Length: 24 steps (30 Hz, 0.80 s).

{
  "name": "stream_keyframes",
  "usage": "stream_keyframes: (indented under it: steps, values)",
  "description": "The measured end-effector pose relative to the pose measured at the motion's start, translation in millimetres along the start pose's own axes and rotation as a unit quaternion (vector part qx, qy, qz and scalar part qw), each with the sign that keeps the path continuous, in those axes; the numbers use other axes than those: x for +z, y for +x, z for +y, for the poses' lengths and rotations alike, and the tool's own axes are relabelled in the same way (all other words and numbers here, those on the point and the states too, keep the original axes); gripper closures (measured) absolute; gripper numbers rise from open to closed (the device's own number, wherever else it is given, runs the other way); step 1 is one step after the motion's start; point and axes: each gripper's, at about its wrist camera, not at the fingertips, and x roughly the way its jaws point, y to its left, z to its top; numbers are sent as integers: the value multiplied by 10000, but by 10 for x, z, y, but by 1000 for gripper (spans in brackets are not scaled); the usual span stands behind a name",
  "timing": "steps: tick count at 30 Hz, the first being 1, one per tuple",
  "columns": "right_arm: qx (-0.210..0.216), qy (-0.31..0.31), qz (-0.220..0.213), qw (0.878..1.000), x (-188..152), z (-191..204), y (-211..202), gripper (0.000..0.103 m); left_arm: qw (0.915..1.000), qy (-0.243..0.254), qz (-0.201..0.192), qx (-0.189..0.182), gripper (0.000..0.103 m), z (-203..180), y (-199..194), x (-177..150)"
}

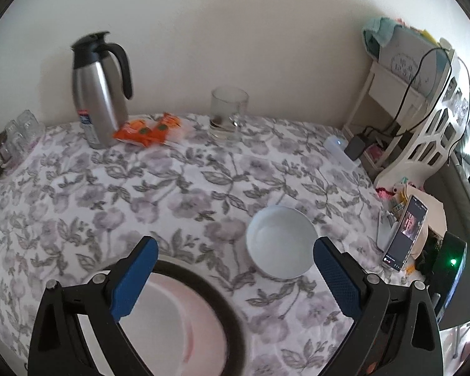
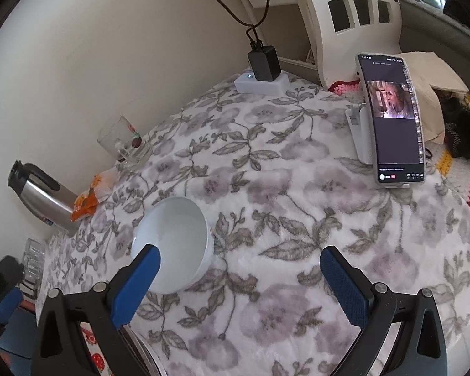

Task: Organize plates and bowls
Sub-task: 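Move both grippers to the rim of the round white bowl, then close both grippers on opposite sides of the round white bowl's rim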

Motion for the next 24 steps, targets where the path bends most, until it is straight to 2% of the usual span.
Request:
stream_keyframes:
  steps: [2, 5, 8, 11, 15, 19, 24]
  values:
    - [6, 95, -29, 10000, 6, -37, 33, 2, 10000, -33, 80, 30, 4, -84, 97, 13]
    - [66, 321, 13, 9995, 15, -133, 124, 10, 9996, -147, 223, 58, 6, -177, 265, 44]
    - [33, 436, 49, 9990, 18, -192, 201, 21, 9991, -207, 371, 48, 20, -253, 421, 68]
    - [126, 430, 106, 9989, 17, -186, 265, 23, 9979, -314, 553, 92, 23, -289, 602, 61]
    - [222, 417, 224, 9986, -1, -140, 374, 40, 9949, -580, 816, 121, 32, -257, 851, 50]
    - [290, 373, 420, 9980, -36, -94, 520, 46, 9936, -628, 907, 231, 40, -235, 1027, 62]
    - [369, 206, 451, 9981, -51, 5, 591, 51, 9909, -753, 1079, 269, 51, -202, 1230, 44]
